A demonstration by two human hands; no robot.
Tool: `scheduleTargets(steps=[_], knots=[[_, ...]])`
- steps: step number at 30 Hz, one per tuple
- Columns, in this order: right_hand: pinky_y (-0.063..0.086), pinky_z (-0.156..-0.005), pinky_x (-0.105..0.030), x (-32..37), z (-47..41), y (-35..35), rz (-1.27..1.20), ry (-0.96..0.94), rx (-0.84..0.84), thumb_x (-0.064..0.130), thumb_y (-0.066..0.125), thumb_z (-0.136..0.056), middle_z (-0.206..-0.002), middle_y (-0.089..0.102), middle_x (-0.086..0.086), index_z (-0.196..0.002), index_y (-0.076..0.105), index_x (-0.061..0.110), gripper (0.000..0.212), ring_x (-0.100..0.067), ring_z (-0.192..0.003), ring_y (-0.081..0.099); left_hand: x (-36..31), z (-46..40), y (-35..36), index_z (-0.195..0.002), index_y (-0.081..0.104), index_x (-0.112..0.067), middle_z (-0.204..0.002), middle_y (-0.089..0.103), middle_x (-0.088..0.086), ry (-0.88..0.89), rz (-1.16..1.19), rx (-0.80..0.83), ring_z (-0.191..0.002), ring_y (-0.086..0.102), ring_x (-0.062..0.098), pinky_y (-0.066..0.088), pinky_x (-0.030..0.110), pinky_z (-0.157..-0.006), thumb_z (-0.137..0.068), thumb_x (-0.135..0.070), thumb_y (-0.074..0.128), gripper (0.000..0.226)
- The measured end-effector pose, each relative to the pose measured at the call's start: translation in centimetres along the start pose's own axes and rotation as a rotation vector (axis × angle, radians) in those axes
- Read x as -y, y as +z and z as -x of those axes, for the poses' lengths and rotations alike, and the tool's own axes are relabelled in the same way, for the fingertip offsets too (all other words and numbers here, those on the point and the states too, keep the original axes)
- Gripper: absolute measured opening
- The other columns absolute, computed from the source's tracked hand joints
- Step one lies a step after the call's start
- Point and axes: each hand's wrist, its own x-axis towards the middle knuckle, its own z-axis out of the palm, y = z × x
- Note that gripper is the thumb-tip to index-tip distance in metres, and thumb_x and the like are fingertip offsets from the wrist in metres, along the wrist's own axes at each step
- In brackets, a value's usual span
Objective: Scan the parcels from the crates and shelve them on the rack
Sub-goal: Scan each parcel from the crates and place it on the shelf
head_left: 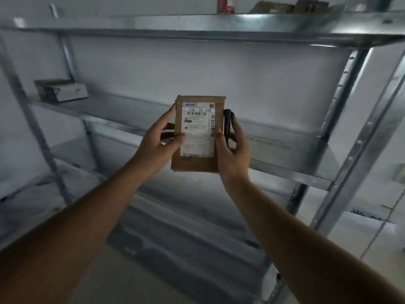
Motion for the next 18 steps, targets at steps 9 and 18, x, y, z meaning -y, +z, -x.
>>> scheduleTargets(steps=[9,18], knots=[[0.046,-0.073,-0.01,-4.2,-4.6,16.4,-0.02,0.025,0.159,0.046,0.061,-0.106,-0.138,0.06,0.008,-0.16,0.041,0.044,0.058,0.007,-0.105,0.057,7.4,-4.4,-11.4,-0.154,0.037,-0.054,-0.133,0.062,-0.018,-0.104,-0.077,-0.149,-0.124,0.062,0.007,0.06,0.037,-0.099,-0.095,-0.024,0.077,0.078],[0.052,-0.095,-0.024,-6.3,-6.3,35.9,-0.006,-0.052,0.163,0.046,0.061,-0.106,-0.133,0.062,0.014,-0.159,0.044,0.042,0.055,-0.001,-0.116,0.06,17.2,-10.1,-27.2,-0.159,0.029,-0.052,-0.146,0.06,-0.011,-0.085,-0.086,-0.119,-0.131,0.06,0.008,0.057,0.042,-0.105,-0.092,-0.022,0.081,0.09]])
